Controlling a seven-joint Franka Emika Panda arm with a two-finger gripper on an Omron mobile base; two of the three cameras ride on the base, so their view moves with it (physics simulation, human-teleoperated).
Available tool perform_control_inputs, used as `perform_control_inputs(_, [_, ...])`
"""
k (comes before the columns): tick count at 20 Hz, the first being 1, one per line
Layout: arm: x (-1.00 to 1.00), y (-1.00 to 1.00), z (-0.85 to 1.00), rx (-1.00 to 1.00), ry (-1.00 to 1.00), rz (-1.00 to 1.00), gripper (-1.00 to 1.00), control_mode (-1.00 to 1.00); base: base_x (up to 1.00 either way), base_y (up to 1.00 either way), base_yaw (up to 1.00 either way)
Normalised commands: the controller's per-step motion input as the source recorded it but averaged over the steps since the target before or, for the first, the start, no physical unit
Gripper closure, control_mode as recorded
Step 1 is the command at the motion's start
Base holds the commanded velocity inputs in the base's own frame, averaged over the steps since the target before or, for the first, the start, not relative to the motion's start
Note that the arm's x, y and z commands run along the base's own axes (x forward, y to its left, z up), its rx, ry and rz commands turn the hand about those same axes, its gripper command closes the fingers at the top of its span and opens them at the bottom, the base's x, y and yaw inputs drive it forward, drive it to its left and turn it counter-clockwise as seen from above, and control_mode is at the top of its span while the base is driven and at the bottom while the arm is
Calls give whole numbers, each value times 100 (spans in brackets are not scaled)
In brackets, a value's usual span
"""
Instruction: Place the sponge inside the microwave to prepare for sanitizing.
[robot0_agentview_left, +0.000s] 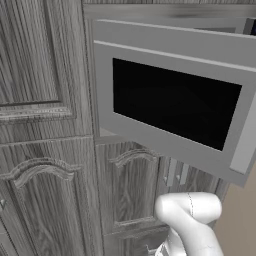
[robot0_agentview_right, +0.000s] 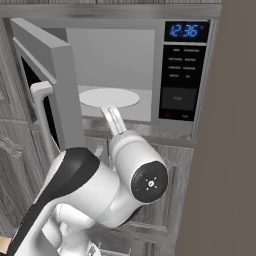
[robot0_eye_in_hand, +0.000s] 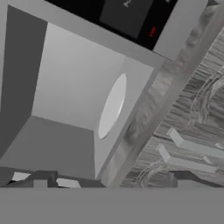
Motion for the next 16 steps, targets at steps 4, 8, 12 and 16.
perform_control_inputs(4, [14,0,-10,8,0,1,-100,-100,0,0,0])
perform_control_inputs(8, [17,3,-9,4,0,0,-100,-100,0,0,0])
perform_control_inputs(12, [16,9,-3,4,0,0,-100,-100,0,0,0])
perform_control_inputs(16, [8,11,0,8,0,0,-100,-100,0,0,0])
